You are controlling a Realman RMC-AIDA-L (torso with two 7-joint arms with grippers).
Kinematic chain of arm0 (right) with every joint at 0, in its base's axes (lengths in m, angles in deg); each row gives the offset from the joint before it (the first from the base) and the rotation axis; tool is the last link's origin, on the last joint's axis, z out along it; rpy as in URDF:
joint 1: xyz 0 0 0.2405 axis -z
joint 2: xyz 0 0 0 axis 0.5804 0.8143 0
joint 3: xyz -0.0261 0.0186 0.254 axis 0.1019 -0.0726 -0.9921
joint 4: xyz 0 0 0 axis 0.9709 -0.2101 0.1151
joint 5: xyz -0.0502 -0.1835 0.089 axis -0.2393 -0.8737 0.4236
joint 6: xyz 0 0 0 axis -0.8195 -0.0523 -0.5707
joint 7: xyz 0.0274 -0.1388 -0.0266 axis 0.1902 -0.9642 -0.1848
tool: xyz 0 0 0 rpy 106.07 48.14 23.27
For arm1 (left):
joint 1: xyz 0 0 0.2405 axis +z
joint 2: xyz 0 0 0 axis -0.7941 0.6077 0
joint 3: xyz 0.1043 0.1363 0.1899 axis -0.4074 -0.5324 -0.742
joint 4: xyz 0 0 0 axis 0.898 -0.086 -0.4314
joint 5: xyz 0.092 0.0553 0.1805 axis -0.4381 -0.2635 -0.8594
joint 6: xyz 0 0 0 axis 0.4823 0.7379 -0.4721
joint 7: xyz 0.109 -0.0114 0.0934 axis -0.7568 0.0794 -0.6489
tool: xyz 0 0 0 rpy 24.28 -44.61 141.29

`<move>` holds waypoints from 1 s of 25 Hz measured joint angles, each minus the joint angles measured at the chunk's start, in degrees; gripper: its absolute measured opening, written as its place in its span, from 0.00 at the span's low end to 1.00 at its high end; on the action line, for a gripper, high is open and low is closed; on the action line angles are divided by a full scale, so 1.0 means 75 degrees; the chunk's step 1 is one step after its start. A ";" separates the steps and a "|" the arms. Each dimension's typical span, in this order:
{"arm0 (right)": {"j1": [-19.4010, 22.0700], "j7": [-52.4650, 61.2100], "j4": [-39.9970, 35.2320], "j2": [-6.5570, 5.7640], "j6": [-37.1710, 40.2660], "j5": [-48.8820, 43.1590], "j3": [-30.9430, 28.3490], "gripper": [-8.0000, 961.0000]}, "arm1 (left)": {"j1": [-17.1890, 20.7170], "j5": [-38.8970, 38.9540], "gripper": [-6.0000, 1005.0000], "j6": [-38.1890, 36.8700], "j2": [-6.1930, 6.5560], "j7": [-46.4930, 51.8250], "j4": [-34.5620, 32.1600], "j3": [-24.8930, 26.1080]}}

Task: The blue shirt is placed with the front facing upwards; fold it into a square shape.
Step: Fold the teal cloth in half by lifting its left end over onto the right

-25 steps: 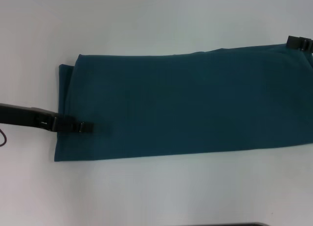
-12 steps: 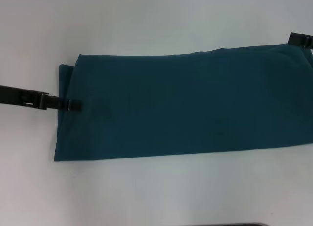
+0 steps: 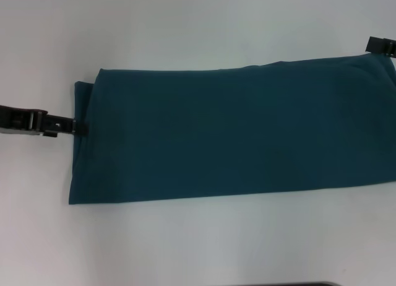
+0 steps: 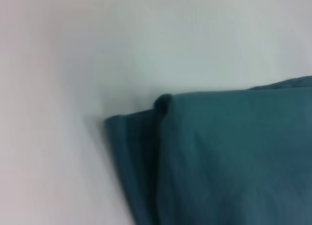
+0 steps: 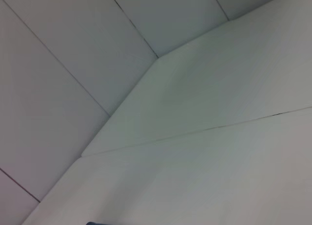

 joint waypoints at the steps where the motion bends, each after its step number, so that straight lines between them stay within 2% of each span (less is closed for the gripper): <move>1: -0.0011 0.0001 -0.0001 -0.0006 -0.0006 0.0000 0.0000 0.92 | 0.0001 -0.0108 0.82 0.0004 -0.0033 0.0073 0.0073 -0.0006; 6: -0.0074 0.0000 0.0000 -0.0023 -0.0035 0.0000 0.0000 0.92 | -0.0052 -0.0673 0.82 0.0214 -0.0305 0.0316 0.0359 -0.0017; 12: -0.0100 -0.0009 0.0000 -0.0063 -0.0033 0.0070 0.0012 0.92 | -0.0255 -0.1064 0.82 0.0317 -0.0545 0.0440 0.0393 -0.0038; 25: -0.0099 -0.0041 -0.0009 -0.0150 -0.0009 0.0094 0.0000 0.92 | -0.0365 -0.1584 0.82 0.0709 -0.0595 0.1131 0.0138 -0.0851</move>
